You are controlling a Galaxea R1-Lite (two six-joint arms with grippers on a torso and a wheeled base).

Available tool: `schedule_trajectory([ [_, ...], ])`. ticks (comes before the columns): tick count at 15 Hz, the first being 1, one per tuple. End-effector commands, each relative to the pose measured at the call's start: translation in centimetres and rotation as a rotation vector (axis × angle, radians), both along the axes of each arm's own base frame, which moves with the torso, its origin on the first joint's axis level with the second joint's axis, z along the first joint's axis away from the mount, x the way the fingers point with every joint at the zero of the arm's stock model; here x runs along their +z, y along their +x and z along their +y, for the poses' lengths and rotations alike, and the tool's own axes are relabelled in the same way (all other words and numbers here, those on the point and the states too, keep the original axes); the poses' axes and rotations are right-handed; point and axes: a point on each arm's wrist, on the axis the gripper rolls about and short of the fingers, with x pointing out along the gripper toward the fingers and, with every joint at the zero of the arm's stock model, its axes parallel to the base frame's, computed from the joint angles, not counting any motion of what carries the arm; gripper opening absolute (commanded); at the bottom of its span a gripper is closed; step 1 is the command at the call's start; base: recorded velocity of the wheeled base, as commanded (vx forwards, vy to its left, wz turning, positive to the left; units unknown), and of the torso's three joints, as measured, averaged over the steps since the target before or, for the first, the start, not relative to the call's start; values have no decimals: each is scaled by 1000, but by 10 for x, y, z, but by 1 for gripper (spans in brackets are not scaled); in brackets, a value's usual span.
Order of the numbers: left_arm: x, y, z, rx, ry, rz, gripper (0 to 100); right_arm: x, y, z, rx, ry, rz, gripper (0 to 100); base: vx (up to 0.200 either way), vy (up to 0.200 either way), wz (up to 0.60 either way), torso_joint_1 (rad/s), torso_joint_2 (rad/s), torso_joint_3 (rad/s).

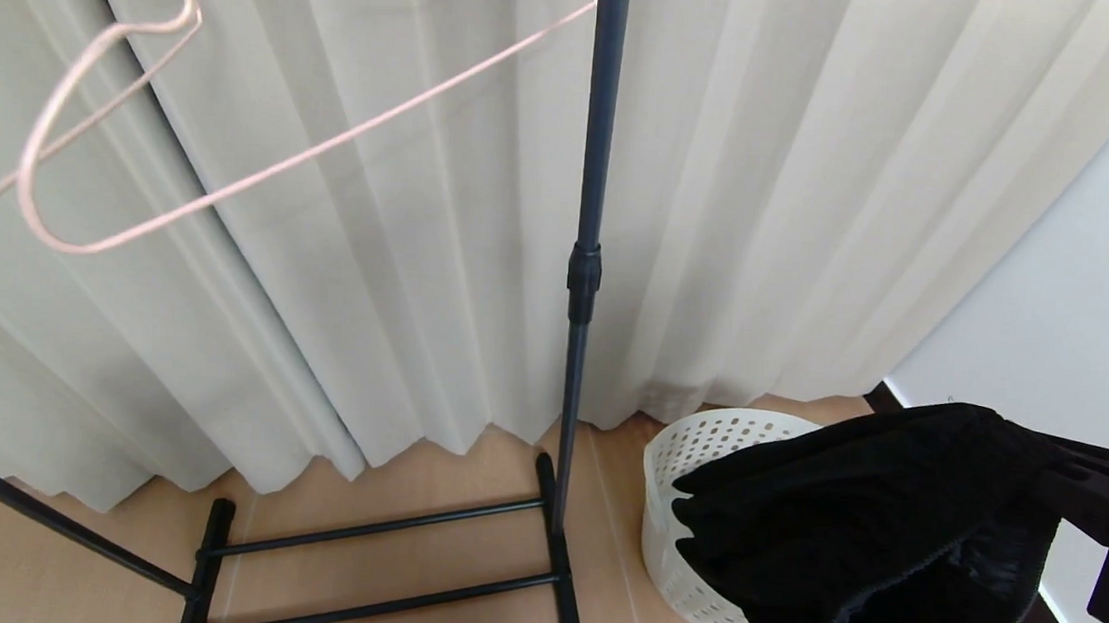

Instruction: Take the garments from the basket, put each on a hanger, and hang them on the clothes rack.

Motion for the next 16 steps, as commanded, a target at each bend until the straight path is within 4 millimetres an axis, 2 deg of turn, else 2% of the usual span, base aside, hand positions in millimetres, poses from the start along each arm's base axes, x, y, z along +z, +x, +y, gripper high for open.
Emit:
schedule_trajectory([
  [1,0,0,0,0,0,0,100,0,1,1,2,-7,-1,0,0,0,0,115,-461,-168],
  [9,0,0,0,0,0,0,100,-1,1,1,4,-18,-2,0,0,0,0,146,-497,-156],
  [16,0,0,0,2,-1,-3,100,-3,2,1,5,-25,7,0,0,0,0,198,-551,-170],
])
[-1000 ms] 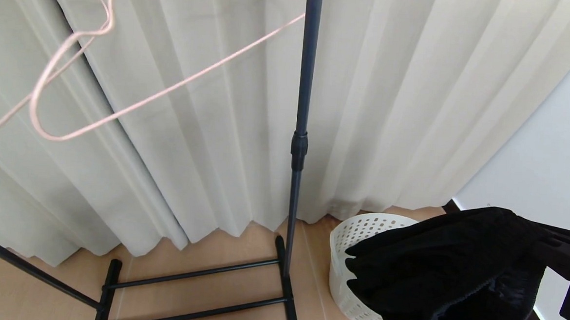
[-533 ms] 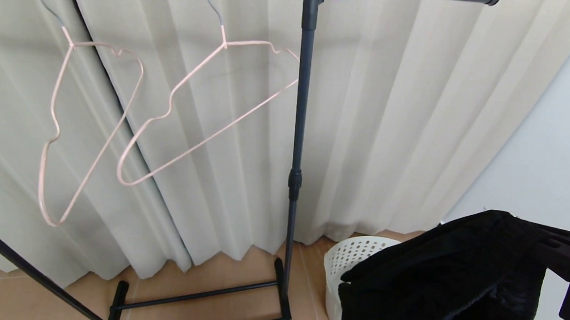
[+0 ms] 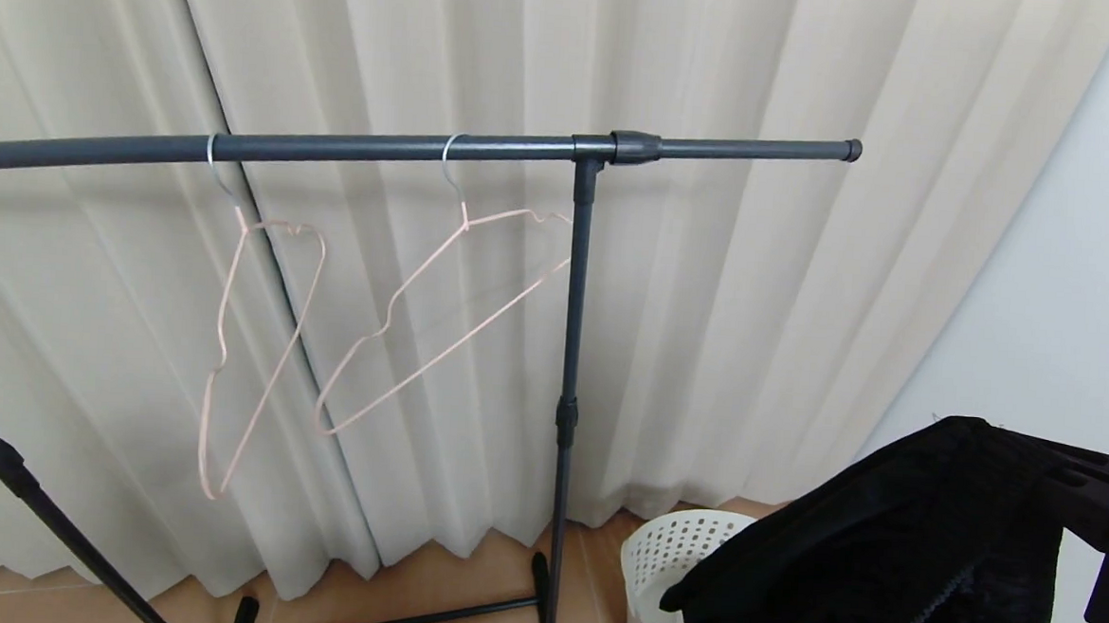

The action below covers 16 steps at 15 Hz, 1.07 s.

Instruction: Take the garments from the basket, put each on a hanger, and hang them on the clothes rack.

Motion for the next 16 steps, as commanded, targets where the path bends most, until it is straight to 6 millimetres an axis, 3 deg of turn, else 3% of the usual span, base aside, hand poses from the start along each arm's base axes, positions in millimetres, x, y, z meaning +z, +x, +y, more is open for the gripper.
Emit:
schedule_trajectory([
  [1,0,0,0,1,0,0,100,-1,1,1,0,-3,3,0,0,0,0,242,-603,-310],
  [13,0,0,0,1,0,-2,100,-1,0,0,-2,-2,2,0,0,0,0,183,-429,-244],
  [16,0,0,0,1,0,-2,100,-2,0,0,4,-13,1,0,0,0,200,21,-52,-29],
])
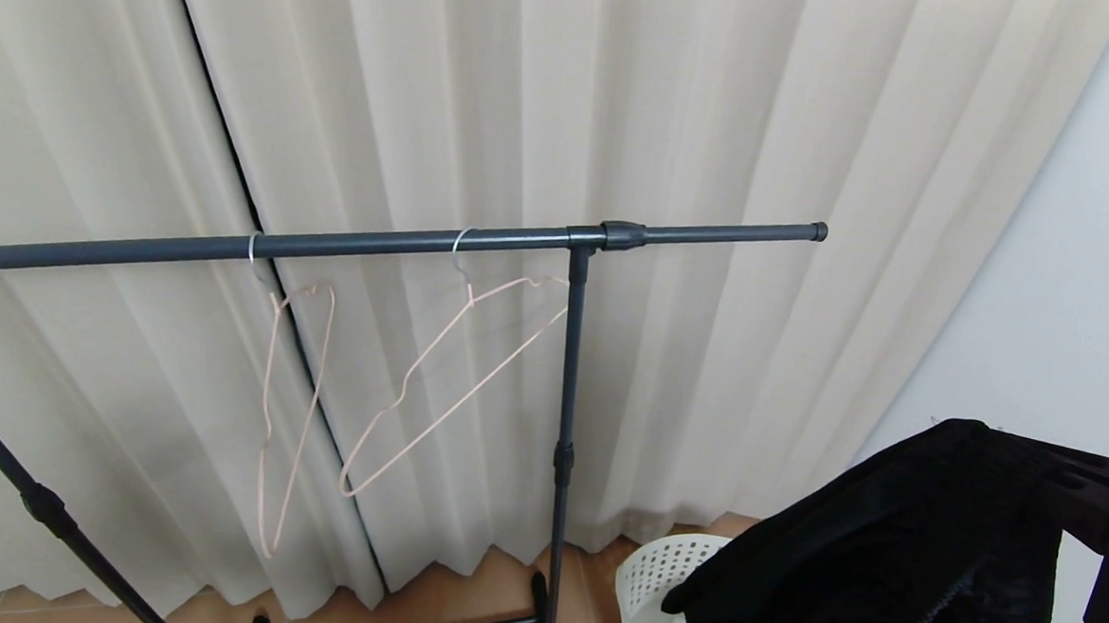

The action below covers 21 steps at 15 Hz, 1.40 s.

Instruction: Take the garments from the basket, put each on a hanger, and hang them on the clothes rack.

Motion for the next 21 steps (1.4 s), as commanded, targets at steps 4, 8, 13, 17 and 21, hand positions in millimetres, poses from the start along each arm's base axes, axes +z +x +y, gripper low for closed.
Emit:
schedule_trajectory([
  [4,0,0,0,0,0,1,100,-2,0,0,3,-12,4,0,0,0,450,5,-4,-2],
  [8,0,0,0,0,0,2,100,-2,-1,0,3,-11,1,0,-150,0,0,2,1,3],
  [13,0,0,0,-1,0,2,100,-2,-1,0,3,-11,1,0,-200,80,0,5,0,0],
  [17,0,0,0,-1,0,2,100,-2,-1,0,3,-12,3,0,-200,200,0,4,4,4],
  [21,0,0,0,0,0,2,100,-4,0,0,7,-27,5,0,-200,200,0,0,0,1],
])
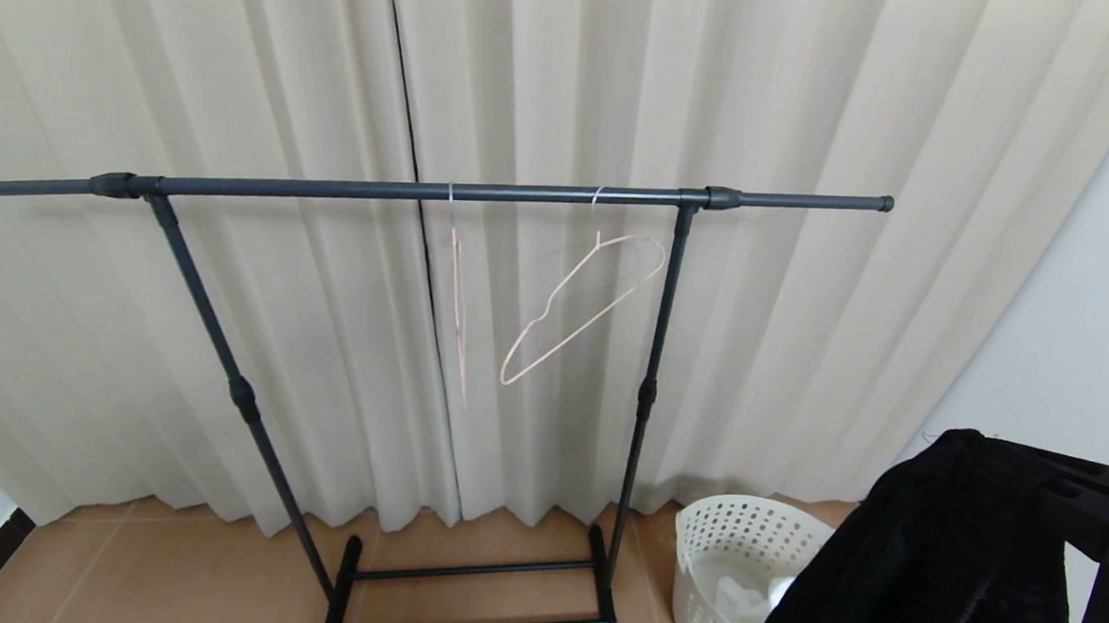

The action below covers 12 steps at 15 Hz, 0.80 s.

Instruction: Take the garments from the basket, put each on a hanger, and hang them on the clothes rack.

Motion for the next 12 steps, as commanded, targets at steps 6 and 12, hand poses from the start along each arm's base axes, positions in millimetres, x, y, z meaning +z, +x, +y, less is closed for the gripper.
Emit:
schedule_trajectory([
  [6,-1,4,0,-14,88,63,100,-15,26,21,20,-57,80,0,-33,33,0,0,0,0],
  [12,37,65,-5,-178,41,510,100,-20,91,68,-20,-35,36,0,0,0,0,0,0,0],
])
